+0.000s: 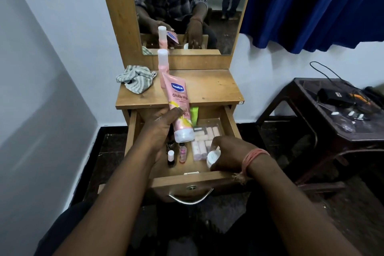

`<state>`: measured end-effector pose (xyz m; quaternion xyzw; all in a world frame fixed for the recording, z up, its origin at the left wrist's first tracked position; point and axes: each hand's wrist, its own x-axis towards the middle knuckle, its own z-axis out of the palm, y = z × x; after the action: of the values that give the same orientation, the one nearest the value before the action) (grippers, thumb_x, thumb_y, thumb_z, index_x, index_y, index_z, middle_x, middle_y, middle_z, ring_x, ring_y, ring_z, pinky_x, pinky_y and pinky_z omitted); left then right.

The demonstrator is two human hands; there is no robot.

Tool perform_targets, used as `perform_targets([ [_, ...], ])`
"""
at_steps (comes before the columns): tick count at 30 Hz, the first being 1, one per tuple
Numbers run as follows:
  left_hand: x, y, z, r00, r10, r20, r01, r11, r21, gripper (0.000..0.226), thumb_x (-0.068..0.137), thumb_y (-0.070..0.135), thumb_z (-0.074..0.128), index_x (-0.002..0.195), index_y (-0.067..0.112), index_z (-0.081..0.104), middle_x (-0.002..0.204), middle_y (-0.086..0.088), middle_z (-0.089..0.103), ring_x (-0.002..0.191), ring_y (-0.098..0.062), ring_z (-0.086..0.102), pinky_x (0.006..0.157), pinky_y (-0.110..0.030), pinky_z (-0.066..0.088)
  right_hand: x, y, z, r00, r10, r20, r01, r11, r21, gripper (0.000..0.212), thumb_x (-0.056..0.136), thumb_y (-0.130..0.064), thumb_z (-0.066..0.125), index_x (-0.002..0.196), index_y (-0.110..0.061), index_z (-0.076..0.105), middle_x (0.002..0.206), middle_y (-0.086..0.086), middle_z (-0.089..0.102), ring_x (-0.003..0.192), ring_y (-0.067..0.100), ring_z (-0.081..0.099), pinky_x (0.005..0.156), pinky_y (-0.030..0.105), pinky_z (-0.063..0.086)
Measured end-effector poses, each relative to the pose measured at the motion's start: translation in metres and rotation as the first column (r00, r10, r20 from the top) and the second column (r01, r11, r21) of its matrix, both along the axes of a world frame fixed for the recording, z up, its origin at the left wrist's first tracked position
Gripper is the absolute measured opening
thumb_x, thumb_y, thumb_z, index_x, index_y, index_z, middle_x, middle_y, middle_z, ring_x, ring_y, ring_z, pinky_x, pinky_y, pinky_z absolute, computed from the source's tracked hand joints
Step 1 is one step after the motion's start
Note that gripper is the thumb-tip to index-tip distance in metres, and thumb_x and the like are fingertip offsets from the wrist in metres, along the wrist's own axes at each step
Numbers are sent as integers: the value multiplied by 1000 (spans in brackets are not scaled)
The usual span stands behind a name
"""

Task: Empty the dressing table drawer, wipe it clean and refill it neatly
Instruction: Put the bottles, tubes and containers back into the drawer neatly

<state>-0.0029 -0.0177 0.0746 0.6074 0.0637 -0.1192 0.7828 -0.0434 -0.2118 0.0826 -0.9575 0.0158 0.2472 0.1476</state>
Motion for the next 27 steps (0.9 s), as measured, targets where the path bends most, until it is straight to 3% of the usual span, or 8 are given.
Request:
perform_targets([
  [7,2,5,3,999,37,-5,-37,998,-40,28,95,23,68,118,7,73,100,-13,78,82,-24,73,67,-32,61,10,9,-3,998,-60,-30,58,995,-83,48,70,-33,84,109,-14,63,98,4,66,86,22,64,67,29,51],
  [13,0,3,0,1000,10,-18,-11,1000,-25,29,95,25,69,120,10,73,107,-13,79,87,-24,75,72,-33,62,16,21,-17,980,-169,-108,152,976,-153,49,69,-24,86,110,-7,64,100,10,70,88,27,70,76,34,59],
  [15,0,3,1,1000,5,-17,-6,1000,-26,28,95,25,69,120,11,73,106,-12,79,88,-24,75,70,-32,62,17,22,-16,981,-162,-106,146,978,-150,49,71,-26,85,111,-9,64,95,7,68,84,25,66,72,33,57],
  [17,0,4,2,1000,3,-19,-4,1000,-23,28,95,25,69,119,12,74,106,-13,79,87,-24,75,68,-32,62,17,21,-13,987,-117,-110,107,990,-96,57,69,-32,84,116,-15,58,103,5,64,86,23,61,68,30,51],
  [22,-2,4,5,1000,10,-22,-11,999,-40,25,95,22,69,117,12,74,102,-12,80,77,-20,76,59,-28,59,27,15,1,972,-92,-217,74,993,-89,40,65,-38,89,81,-13,62,95,7,67,73,20,65,51,23,47],
  [27,1,7,1,1000,11,-18,-11,1000,-16,28,95,27,69,120,16,74,105,-8,80,91,-24,77,75,-35,62,23,28,1,973,-96,-209,67,988,-138,46,77,-23,82,116,-6,64,108,11,68,84,26,64,72,34,56],
])
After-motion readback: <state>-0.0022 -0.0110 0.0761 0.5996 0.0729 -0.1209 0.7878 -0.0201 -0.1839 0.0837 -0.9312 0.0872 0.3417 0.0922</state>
